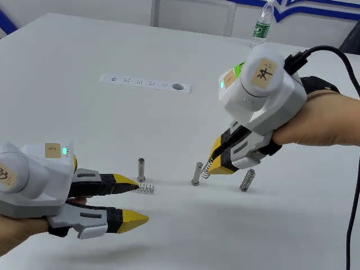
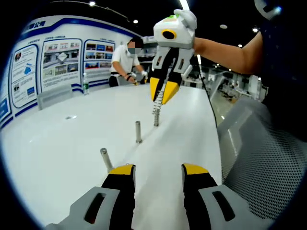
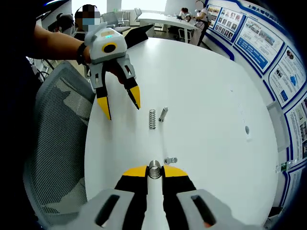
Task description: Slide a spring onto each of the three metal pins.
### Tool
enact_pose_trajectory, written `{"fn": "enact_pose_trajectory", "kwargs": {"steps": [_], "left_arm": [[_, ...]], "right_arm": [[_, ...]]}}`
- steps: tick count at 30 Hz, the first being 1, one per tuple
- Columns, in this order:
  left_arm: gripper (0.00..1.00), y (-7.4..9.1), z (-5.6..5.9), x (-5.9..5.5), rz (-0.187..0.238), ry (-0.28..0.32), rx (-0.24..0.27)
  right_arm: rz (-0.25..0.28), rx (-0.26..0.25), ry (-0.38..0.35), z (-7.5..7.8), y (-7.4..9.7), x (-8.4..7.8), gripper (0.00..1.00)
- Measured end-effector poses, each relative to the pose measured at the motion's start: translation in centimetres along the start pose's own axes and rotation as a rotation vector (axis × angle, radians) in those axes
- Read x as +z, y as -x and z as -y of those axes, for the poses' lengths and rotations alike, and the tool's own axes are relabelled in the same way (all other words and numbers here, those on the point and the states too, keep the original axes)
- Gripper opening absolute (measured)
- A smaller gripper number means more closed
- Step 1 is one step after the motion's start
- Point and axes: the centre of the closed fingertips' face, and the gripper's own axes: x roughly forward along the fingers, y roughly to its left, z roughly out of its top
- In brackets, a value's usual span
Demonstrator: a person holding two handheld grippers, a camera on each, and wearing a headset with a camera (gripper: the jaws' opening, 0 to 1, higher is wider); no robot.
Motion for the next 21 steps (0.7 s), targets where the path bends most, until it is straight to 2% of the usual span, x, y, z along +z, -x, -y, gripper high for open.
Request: {"fn": "enact_pose_trajectory", "kwargs": {"steps": [2, 10, 21], "left_arm": [[0.41, 0.2, -0.1, -0.2, 0.000, 0.008, 0.011], [0.46, 0.8, -0.4, -0.5, 0.006, 0.035, 0.044], [0.52, 1.2, -0.8, -0.7, 0.010, 0.053, 0.069]], "right_arm": [[-0.011, -0.008, 0.000, 0.8, 0.0, -0.1, 0.12], [-0.031, -0.022, 0.000, 2.3, -0.2, 0.1, 0.12], [-0.058, -0.004, -0.013, 3.0, -1.4, -0.3, 0.12]]}}
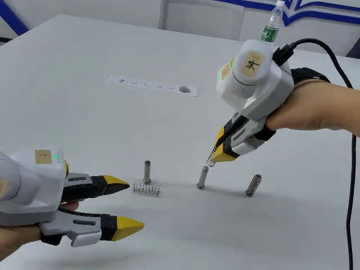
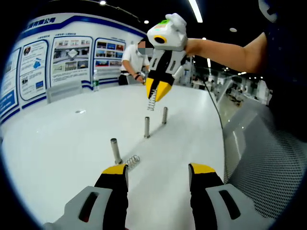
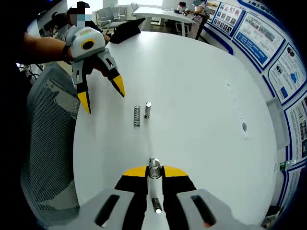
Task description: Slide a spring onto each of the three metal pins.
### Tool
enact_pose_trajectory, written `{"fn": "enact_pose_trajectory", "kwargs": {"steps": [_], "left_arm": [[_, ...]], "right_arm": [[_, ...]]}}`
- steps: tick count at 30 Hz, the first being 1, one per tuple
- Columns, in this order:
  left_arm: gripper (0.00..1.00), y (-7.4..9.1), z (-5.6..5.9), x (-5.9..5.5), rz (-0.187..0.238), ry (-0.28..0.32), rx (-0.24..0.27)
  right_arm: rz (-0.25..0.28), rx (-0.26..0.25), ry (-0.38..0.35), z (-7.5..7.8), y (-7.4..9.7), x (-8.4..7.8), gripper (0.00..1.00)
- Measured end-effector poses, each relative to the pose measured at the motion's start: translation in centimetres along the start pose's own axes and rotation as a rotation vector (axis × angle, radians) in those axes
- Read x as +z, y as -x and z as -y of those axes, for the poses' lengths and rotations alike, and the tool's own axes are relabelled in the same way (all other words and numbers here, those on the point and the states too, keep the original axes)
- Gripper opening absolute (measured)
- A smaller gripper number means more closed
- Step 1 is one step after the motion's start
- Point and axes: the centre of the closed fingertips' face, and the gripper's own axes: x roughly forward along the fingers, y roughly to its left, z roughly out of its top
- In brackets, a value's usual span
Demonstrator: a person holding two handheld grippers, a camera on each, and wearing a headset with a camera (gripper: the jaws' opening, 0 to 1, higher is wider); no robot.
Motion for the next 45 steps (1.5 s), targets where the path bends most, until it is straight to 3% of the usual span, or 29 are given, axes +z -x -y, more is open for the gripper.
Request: {"fn": "enact_pose_trajectory", "kwargs": {"steps": [30, 45], "left_arm": [[0.55, 0.4, -0.5, -0.6, -0.004, 0.010, 0.018], [0.54, 0.3, -0.4, -0.6, -0.009, 0.009, 0.019]], "right_arm": [[-0.058, 0.039, -0.001, 0.4, -2.3, -0.4, 0.12], [-0.100, 0.062, -0.006, 0.1, -5.3, -1.4, 0.12]]}}
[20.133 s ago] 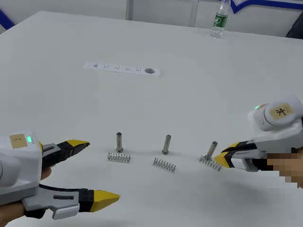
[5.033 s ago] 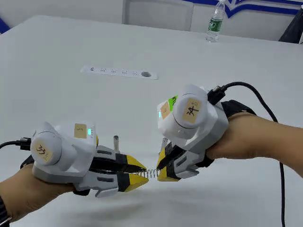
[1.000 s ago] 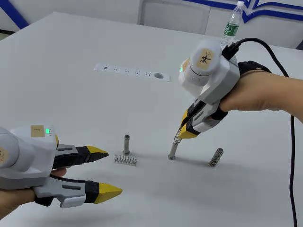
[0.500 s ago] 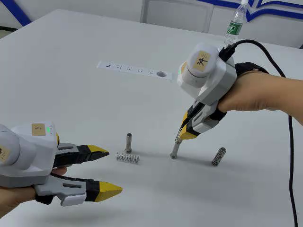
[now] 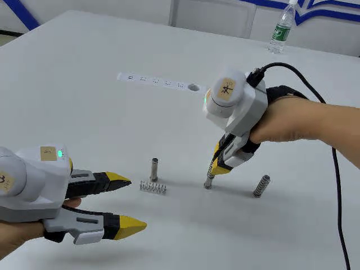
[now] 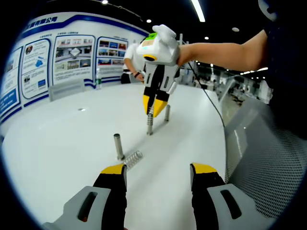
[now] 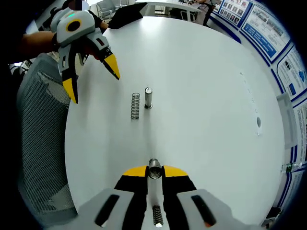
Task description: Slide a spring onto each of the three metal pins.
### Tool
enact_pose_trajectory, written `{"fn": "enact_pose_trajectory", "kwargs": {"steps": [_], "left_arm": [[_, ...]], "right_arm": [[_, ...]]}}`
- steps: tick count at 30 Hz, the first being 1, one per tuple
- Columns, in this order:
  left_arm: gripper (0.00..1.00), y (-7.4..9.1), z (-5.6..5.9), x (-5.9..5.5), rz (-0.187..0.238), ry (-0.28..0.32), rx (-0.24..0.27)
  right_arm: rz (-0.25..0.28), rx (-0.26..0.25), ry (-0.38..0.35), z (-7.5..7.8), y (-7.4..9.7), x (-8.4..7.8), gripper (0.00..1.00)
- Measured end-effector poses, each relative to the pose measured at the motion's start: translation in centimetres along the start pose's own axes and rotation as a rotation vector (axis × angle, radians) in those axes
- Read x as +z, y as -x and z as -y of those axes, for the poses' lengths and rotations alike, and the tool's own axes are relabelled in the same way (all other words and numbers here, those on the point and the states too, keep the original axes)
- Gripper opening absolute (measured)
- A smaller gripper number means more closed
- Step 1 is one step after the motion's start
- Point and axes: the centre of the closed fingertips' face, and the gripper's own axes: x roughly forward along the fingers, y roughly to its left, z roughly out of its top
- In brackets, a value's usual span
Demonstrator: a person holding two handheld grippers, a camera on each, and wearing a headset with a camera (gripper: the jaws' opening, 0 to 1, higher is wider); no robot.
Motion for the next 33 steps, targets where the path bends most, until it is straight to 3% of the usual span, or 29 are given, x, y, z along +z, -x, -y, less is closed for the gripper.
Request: {"fn": "enact_pose_trajectory", "kwargs": {"steps": [19, 25, 33], "left_arm": [[0.54, 0.1, 0.1, -0.1, -0.010, -0.001, 0.003], [0.54, 0.2, 0.1, 0.0, -0.010, -0.003, 0.005], [0.54, 0.4, 0.1, -0.1, -0.013, -0.004, 0.008]], "right_arm": [[-0.015, 0.006, -0.021, -0.3, -2.0, -0.8, 0.12], [-0.008, 0.008, -0.022, -0.3, -2.1, -0.6, 0.13], [0.050, -0.021, -0.007, -0.3, -0.6, 0.8, 0.19]]}}
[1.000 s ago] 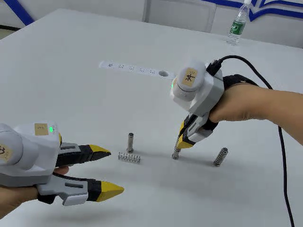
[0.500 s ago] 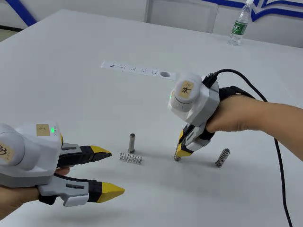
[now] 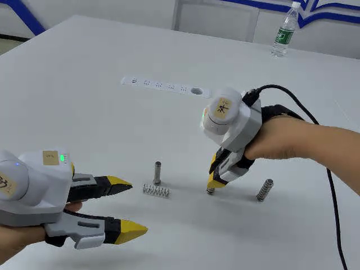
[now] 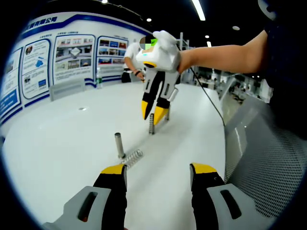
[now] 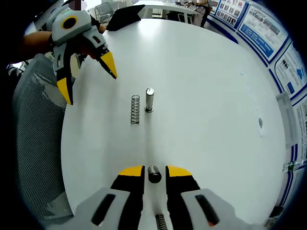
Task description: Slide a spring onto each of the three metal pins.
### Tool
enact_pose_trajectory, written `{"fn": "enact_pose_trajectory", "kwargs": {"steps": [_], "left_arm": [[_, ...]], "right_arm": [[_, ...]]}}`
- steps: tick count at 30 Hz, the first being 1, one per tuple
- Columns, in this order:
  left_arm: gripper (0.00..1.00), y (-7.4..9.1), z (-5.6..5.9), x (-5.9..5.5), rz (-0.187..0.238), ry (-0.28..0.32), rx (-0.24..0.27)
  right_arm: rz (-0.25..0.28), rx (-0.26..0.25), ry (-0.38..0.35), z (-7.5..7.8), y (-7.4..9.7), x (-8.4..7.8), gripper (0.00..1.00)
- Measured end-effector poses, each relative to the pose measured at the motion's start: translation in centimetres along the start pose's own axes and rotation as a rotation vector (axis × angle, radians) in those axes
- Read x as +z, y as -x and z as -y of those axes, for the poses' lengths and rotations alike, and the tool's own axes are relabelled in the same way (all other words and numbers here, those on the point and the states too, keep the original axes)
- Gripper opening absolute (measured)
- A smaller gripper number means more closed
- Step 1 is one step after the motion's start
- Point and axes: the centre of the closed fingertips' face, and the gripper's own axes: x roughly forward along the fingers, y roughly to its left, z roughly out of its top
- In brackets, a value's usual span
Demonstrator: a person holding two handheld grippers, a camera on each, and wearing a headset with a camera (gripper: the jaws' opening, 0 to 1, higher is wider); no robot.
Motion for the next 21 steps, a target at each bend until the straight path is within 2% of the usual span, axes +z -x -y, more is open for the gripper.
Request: {"fn": "enact_pose_trajectory", "kwargs": {"steps": [3, 6, 9, 16, 21], "left_arm": [[0.54, 0.0, 0.0, 0.1, 0.000, -0.001, 0.000], [0.54, -0.1, 0.0, 0.0, -0.003, -0.003, -0.002], [0.54, -0.2, 0.0, 0.1, -0.004, -0.005, -0.003], [0.53, 0.0, -0.1, 0.2, 0.000, -0.005, 0.002], [0.53, 0.2, -0.2, 0.0, 0.000, -0.002, 0.008]], "right_arm": [[0.037, -0.016, 0.023, -0.3, 0.7, 1.3, 0.19], [0.084, -0.007, 0.028, -1.0, 1.0, 2.8, 0.19], [0.107, 0.002, 0.033, -1.7, 0.7, 4.0, 0.19], [0.154, 0.017, 0.010, -2.6, -1.3, 5.8, 0.18], [0.157, 0.031, -0.007, -3.0, -2.9, 6.3, 0.16]]}}
